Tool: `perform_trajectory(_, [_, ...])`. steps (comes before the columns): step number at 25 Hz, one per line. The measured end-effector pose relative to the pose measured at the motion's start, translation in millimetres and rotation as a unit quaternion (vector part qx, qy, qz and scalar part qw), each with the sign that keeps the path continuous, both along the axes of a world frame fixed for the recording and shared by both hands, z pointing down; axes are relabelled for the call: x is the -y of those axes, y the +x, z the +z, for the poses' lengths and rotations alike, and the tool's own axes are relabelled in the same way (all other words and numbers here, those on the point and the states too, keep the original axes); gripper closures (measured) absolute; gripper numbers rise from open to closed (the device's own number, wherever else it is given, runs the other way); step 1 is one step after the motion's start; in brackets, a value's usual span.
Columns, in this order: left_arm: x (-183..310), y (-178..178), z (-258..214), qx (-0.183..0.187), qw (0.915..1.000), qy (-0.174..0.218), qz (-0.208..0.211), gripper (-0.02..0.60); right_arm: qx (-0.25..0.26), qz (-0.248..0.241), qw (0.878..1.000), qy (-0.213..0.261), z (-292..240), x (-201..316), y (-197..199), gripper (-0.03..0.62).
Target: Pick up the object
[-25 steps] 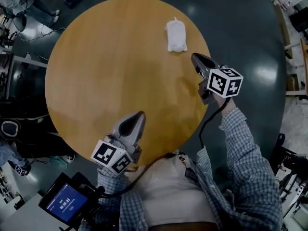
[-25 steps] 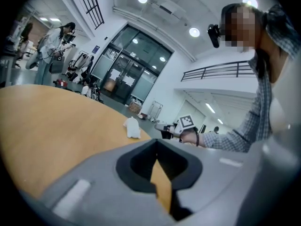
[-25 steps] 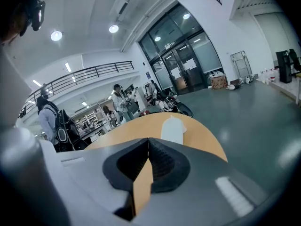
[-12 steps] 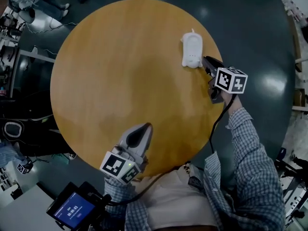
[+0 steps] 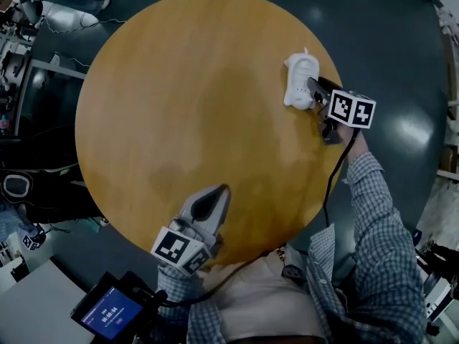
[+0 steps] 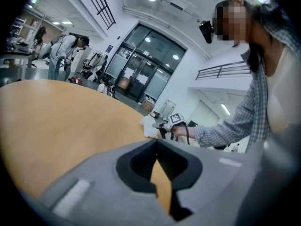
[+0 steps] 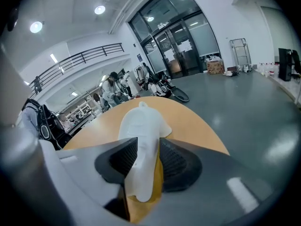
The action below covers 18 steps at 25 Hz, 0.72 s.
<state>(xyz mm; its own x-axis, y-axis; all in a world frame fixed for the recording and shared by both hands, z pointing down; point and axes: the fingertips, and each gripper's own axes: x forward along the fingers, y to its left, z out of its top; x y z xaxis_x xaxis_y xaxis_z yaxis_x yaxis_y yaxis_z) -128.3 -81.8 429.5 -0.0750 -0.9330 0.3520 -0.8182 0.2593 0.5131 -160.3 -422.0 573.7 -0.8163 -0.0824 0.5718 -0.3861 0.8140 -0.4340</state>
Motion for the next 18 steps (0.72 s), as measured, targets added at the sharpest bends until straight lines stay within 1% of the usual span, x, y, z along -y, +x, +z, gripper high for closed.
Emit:
perform_trajectory(5, [4.6, -1.5, 0.6, -0.004, 1.0000, -0.005, -0.007, 0.578, -0.003, -0.019, 1.000, -0.017, 1.9, 0.8, -8.2, 0.416])
perform_trajectory(7, [2.0, 0.1, 1.9, -0.006, 0.9999, -0.006, -0.007, 0.578, -0.002, -0.026, 0.999, -0.020, 2.0, -4.3, -7.4, 0.419])
perform_trajectory(10, [-0.7, 2.4, 2.8, -0.010, 0.9999, -0.005, -0.006, 0.578, 0.003, -0.033, 0.999, -0.028, 2.5, -11.1, -5.8, 0.441])
perform_trajectory(13, [2.2, 1.7, 2.1, -0.009, 0.9999, -0.003, -0.005, 0.578, 0.021, -0.028, 0.998, -0.045, -0.5, -11.7, -6.5, 0.459])
perform_trajectory(18, [0.3, 2.7, 2.3, -0.007, 1.0000, 0.002, 0.001, 0.578, 0.068, -0.003, 0.996, -0.058, -15.8, -16.8, -8.7, 0.490])
